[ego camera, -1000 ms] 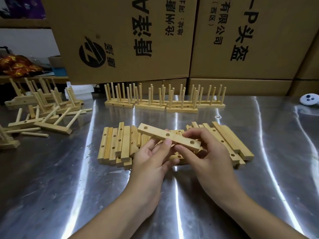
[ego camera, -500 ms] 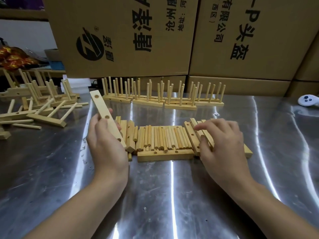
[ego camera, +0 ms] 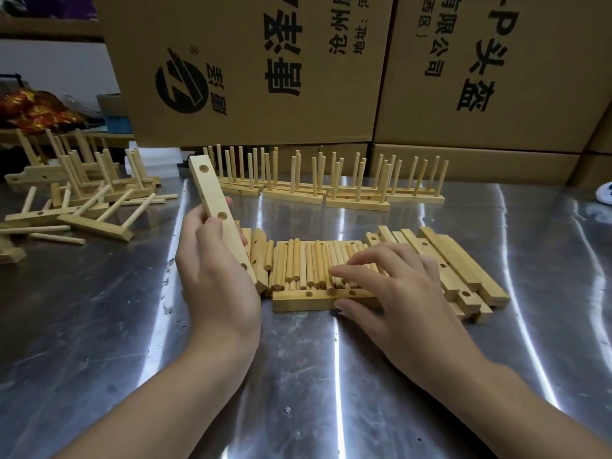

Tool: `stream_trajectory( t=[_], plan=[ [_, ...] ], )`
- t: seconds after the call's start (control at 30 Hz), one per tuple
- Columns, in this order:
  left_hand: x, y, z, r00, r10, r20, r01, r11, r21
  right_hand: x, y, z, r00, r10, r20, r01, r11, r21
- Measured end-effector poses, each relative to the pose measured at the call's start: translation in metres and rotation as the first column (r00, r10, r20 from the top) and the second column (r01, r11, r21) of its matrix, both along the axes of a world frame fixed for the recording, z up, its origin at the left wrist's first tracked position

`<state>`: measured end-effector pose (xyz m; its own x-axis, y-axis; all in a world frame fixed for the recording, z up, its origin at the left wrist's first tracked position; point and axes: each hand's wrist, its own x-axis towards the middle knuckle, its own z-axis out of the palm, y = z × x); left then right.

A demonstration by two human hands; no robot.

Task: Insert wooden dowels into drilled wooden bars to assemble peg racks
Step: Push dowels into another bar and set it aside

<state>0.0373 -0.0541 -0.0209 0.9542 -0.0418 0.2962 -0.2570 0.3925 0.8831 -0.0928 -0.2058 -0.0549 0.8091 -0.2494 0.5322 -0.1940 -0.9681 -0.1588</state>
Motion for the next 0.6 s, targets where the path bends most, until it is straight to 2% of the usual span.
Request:
stream_trajectory(
  t=[0.33,0.43,0.5,0.53,0.6],
  plan=[
    [-0.002,0.000,-0.002,0.999,-0.037,0.003,0.037,0.998,0.054,0.002,0.005,0.003,0.990,0.106,0.094,-0.104,0.994,-0.028],
    [0.000,-0.001,-0.004,0.993,-0.113,-0.027,0.115,0.992,0.057,-0.002,0.006,0.010,0.953,0.074,0.294,-0.077,0.997,0.000],
    [0.000,-0.001,-0.005,0.980,-0.192,-0.052,0.196,0.978,0.069,-0.006,0.006,0.016,0.872,0.021,0.489,-0.098,0.987,0.131],
    [0.000,-0.001,-0.006,0.969,-0.238,-0.061,0.242,0.968,0.069,-0.009,0.006,0.018,0.831,-0.023,0.557,-0.139,0.959,0.247],
    [-0.001,-0.002,-0.007,0.941,-0.326,-0.088,0.331,0.942,0.053,-0.011,0.006,0.022,0.781,-0.126,0.611,-0.276,0.809,0.519]
  ],
)
